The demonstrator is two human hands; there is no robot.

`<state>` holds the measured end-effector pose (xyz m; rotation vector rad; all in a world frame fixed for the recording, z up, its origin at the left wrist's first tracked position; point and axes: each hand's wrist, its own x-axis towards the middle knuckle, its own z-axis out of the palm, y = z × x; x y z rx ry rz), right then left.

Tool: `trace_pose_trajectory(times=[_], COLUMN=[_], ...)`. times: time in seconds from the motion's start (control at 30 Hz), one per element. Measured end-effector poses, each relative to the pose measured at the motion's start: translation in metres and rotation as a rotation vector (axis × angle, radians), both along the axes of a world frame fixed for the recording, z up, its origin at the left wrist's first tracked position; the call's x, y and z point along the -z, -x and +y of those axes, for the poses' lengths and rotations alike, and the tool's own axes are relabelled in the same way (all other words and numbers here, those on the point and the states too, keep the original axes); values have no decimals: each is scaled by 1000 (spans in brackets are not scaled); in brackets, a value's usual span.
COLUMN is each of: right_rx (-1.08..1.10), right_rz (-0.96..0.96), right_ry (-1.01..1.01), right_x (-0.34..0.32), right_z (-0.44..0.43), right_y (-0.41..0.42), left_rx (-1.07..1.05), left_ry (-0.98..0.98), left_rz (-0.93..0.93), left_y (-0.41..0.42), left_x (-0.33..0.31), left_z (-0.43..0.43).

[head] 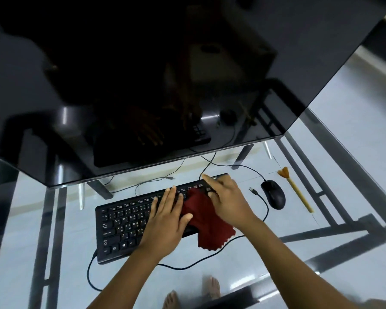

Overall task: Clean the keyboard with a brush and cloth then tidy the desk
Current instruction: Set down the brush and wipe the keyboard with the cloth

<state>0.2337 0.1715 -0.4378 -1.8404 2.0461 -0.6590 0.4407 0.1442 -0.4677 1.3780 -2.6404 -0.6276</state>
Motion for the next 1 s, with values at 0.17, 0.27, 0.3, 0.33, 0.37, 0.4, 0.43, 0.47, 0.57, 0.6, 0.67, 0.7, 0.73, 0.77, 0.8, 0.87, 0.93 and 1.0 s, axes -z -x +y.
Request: trace_pose_trajectory(times=[0.17, 0.27, 0.3, 0.33, 0.37, 0.4, 0.43, 0.47, 0.57, 0.6, 0.67, 0.7, 0.73, 0.77, 0.8, 0.87, 0.93, 1.0], right_rx=[-273, -211, -140, -54, 19, 69, 94, 121, 221, 248, 280, 295, 308, 319, 337, 368, 402, 399], right_rz=[226, -13, -200, -403, -585, -705, -742, -756, -824, -831, -824, -796, -747, -695, -651, -591, -505, -434], right_ry=[-313, -246, -262, -299, -343, -357, -325, -282, -104, -55, 2, 15, 19, 12, 2, -31, -116, -231], right_x=[-6, -11, -16, -21, -27, -32, -37, -41, -61, -68, -81, -88, -92, -96, -98, -100, -97, -87], right_z=[-12, -1, 4, 10, 17, 24, 31, 38, 51, 56, 64, 69, 74, 80, 86, 98, 106, 105], right_y=[3, 19, 28, 36, 47, 59, 72, 87, 133, 153, 188, 209, 229, 247, 266, 296, 325, 349], left_rx=[-62, -192, -243, -297, -336, -356, -357, -354, -342, -342, -351, -345, -342, -343, -348, -351, -355, -354], left_ry=[58, -181, -297, -384, -425, -440, -443, -441, -446, -461, -502, -521, -543, -570, -598, -637, -639, -610], left_rz=[224, 448, 527, 593, 641, 673, 693, 708, 767, 795, 851, 861, 857, 851, 844, 823, 769, 685], left_y=[12, 22, 30, 39, 50, 64, 80, 98, 156, 179, 219, 241, 262, 283, 302, 333, 361, 379], left_x=[1, -21, -31, -40, -48, -56, -64, -72, -90, -95, -102, -104, -105, -105, -104, -102, -93, -79], left_z=[2, 6, 7, 8, 9, 9, 10, 11, 16, 20, 27, 31, 35, 41, 46, 56, 64, 66])
